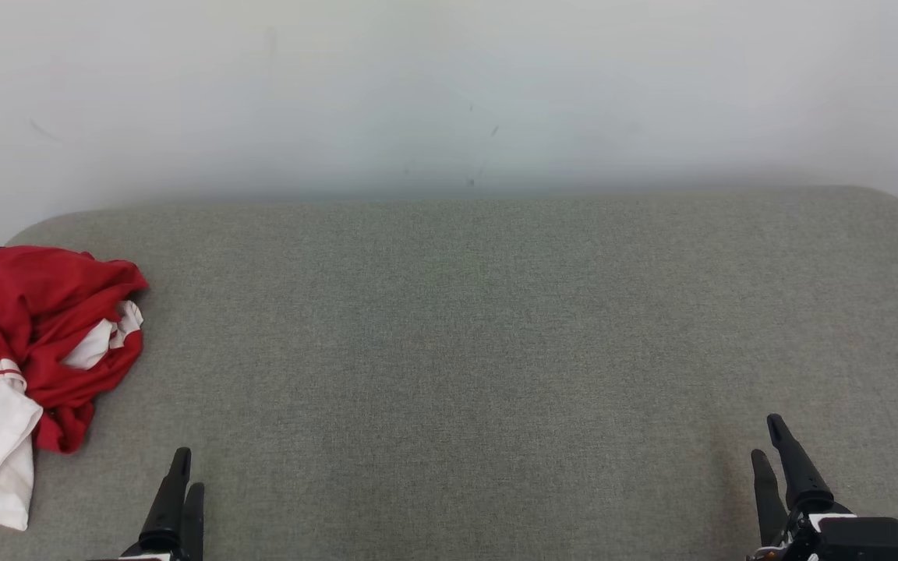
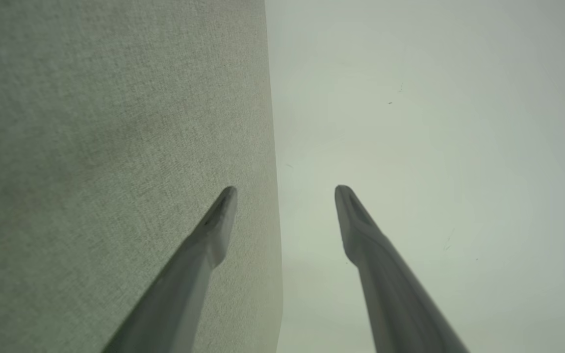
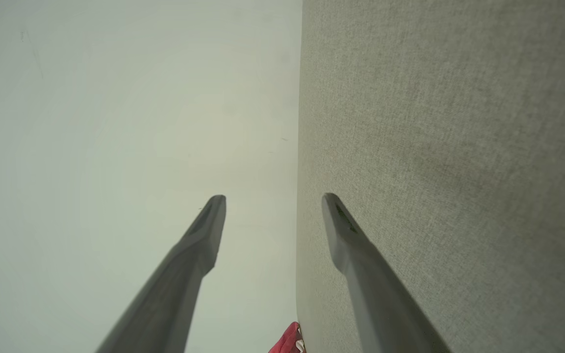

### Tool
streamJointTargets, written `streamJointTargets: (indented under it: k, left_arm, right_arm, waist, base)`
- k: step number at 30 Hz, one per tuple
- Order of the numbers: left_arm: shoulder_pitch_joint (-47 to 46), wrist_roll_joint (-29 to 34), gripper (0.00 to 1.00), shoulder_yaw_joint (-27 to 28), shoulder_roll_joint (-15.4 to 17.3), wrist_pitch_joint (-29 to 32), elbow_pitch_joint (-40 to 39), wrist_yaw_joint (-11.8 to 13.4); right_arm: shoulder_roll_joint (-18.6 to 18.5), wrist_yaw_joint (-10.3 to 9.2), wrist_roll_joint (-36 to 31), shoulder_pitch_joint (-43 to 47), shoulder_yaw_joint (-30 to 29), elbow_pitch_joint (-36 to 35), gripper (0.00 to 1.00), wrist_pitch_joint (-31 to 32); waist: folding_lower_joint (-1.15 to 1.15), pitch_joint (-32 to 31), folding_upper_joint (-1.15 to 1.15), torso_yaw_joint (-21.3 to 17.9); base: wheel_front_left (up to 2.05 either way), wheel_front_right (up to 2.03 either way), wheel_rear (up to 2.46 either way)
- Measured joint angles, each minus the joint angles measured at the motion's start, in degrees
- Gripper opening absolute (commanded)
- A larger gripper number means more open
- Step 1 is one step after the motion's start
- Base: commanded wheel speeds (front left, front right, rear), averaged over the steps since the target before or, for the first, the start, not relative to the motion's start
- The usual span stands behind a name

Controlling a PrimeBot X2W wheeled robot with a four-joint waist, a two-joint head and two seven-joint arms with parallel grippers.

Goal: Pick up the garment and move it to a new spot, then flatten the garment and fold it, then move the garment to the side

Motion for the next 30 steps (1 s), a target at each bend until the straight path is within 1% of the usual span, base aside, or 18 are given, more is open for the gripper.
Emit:
streamJointTargets:
  k: [6,11,16,17,22,23,24,30]
  left_arm:
    - [0.04,2.01,1.00,-0.83,-0.03,-1.76,-0.93,0.00]
    - [0.04,6.12,1.00,-1.15,-0.03,-3.14,-1.72,0.00]
    - [0.04,11.98,1.00,-1.20,-0.01,-4.32,-2.65,0.00]
    - [0.04,11.98,1.00,-1.20,-0.01,-4.32,-2.65,0.00]
    - [0.04,18.71,1.00,-1.68,-0.01,-5.64,-3.70,0.24]
    - [0.04,21.14,1.00,-1.90,0.00,-6.08,-4.11,0.34]
    - [0.04,21.14,1.00,-1.90,0.00,-6.08,-4.11,0.34]
    - [0.05,29.40,1.00,-2.75,0.02,-7.35,-5.17,1.10]
  right_arm:
    - [0.00,0.00,-1.72,0.19,1.09,-1.03,1.00,-1.69]
    - [-0.09,0.00,-5.68,0.45,1.68,-1.82,1.00,-3.05]
    - [-0.12,0.00,-11.24,0.52,2.02,-2.74,1.00,-4.33]
    - [-0.12,0.00,-11.24,0.52,2.02,-2.74,1.00,-4.33]
    - [-0.10,0.00,-16.81,0.68,2.45,-3.76,1.00,-5.59]
    - [-0.09,0.00,-19.09,0.88,2.76,-4.21,1.00,-5.95]
    - [-0.09,0.00,-19.09,0.88,2.76,-4.21,1.00,-5.95]
    - [-0.10,0.00,-27.88,1.06,3.85,-5.57,1.00,-7.36]
  waist:
    - [0.00,0.07,0.00,-0.01]
    - [0.00,0.14,0.00,-0.02]
    - [0.00,0.17,0.00,-0.03]
    - [0.00,0.17,0.00,-0.03]
    - [0.00,0.21,0.00,-0.05]
    - [0.00,0.24,0.00,-0.05]
    - [0.00,0.24,0.00,-0.05]
    - [0.00,0.37,0.00,-0.08]
  base:
    - [0.00,0.00,0.00]
    - [0.00,0.00,0.00]
    - [0.00,0.00,0.00]
    - [0.00,0.00,0.00]
    - [0.00,0.00,0.00]
    - [0.00,0.00,0.00]
    - [0.00,0.00,0.00]
    - [0.00,0.00,0.00]
